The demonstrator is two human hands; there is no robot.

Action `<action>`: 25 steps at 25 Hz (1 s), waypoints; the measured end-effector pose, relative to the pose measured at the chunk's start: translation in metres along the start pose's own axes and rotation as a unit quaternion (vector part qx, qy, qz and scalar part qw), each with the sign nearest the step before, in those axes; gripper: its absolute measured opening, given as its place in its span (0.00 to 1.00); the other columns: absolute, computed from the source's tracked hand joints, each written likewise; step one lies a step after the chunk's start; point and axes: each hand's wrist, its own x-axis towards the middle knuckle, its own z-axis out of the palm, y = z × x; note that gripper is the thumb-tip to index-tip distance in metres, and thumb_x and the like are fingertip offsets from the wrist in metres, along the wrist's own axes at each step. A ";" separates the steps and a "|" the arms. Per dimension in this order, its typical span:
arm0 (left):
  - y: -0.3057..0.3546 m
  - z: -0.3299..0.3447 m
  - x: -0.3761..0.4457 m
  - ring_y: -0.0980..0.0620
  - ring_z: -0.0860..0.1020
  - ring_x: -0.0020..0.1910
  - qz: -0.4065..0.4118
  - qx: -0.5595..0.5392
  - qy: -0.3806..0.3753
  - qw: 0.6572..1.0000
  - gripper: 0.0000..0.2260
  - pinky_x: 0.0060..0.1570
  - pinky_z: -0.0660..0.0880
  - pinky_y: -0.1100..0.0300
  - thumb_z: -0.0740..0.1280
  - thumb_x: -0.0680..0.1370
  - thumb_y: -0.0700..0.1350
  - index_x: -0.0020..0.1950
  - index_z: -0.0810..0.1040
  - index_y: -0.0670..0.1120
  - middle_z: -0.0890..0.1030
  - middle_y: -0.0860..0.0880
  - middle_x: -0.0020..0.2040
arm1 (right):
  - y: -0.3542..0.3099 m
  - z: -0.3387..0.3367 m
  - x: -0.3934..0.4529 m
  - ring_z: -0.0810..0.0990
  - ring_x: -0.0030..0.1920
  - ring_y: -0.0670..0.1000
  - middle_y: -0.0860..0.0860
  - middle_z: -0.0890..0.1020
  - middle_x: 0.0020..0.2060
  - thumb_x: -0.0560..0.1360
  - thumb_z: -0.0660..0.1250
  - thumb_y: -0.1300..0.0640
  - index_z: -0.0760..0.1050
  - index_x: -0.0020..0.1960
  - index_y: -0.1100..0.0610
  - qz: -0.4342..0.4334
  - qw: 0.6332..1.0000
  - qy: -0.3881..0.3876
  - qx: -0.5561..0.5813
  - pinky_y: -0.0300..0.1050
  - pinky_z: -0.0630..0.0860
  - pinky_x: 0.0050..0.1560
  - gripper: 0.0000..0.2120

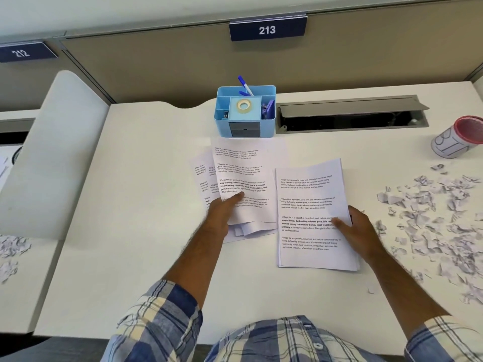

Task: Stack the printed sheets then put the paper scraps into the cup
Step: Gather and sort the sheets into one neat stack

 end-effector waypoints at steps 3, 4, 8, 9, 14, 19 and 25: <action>0.001 0.000 -0.003 0.49 0.85 0.56 0.051 0.016 0.021 0.998 0.16 0.56 0.81 0.55 0.80 0.73 0.39 0.61 0.86 0.45 0.88 0.49 0.56 | -0.001 0.000 0.000 0.83 0.53 0.52 0.51 0.84 0.56 0.80 0.70 0.59 0.78 0.63 0.57 0.000 1.000 0.000 0.000 0.46 0.76 0.51 0.13; 0.001 0.000 -0.003 0.50 0.85 0.54 0.059 0.024 0.022 0.998 0.16 0.53 0.80 0.57 0.79 0.74 0.38 0.61 0.85 0.44 0.87 0.49 0.56 | -0.002 0.000 0.000 0.83 0.53 0.52 0.51 0.84 0.56 0.80 0.70 0.59 0.78 0.64 0.57 -0.001 1.000 -0.001 0.002 0.46 0.76 0.51 0.13; 0.000 -0.008 -0.003 0.50 0.85 0.55 0.087 0.078 0.020 0.993 0.17 0.58 0.80 0.55 0.76 0.76 0.37 0.64 0.83 0.44 0.86 0.49 0.59 | -0.006 0.000 -0.004 0.83 0.52 0.48 0.51 0.84 0.56 0.80 0.69 0.60 0.77 0.63 0.56 -0.006 1.000 0.003 0.011 0.42 0.75 0.49 0.13; -0.001 -0.012 -0.003 0.50 0.84 0.57 0.097 0.095 0.021 0.990 0.17 0.61 0.80 0.53 0.76 0.76 0.38 0.65 0.83 0.45 0.86 0.50 0.59 | -0.007 0.001 -0.006 0.82 0.52 0.46 0.51 0.83 0.56 0.80 0.69 0.61 0.76 0.63 0.56 -0.008 1.000 0.006 0.014 0.39 0.75 0.48 0.12; -0.011 -0.049 -0.010 0.47 0.85 0.56 0.118 0.118 0.038 0.985 0.16 0.63 0.80 0.46 0.76 0.75 0.36 0.62 0.84 0.47 0.87 0.50 0.56 | -0.014 -0.001 -0.020 0.82 0.47 0.36 0.47 0.83 0.53 0.80 0.69 0.63 0.76 0.63 0.55 -0.006 0.999 -0.004 0.046 0.31 0.75 0.43 0.13; -0.016 -0.092 -0.034 0.45 0.85 0.58 0.125 0.088 0.055 0.987 0.18 0.65 0.79 0.44 0.77 0.75 0.34 0.64 0.83 0.46 0.87 0.48 0.57 | -0.015 -0.005 -0.032 0.85 0.52 0.50 0.49 0.85 0.55 0.79 0.70 0.63 0.77 0.63 0.52 0.001 0.993 0.002 0.114 0.46 0.80 0.50 0.14; -0.020 -0.113 -0.085 0.46 0.84 0.62 0.138 0.032 -0.055 0.988 0.22 0.68 0.77 0.43 0.78 0.76 0.39 0.69 0.80 0.46 0.86 0.49 0.63 | -0.021 -0.001 -0.049 0.86 0.53 0.56 0.50 0.87 0.54 0.79 0.70 0.65 0.79 0.63 0.54 0.008 0.983 -0.028 0.181 0.53 0.82 0.54 0.14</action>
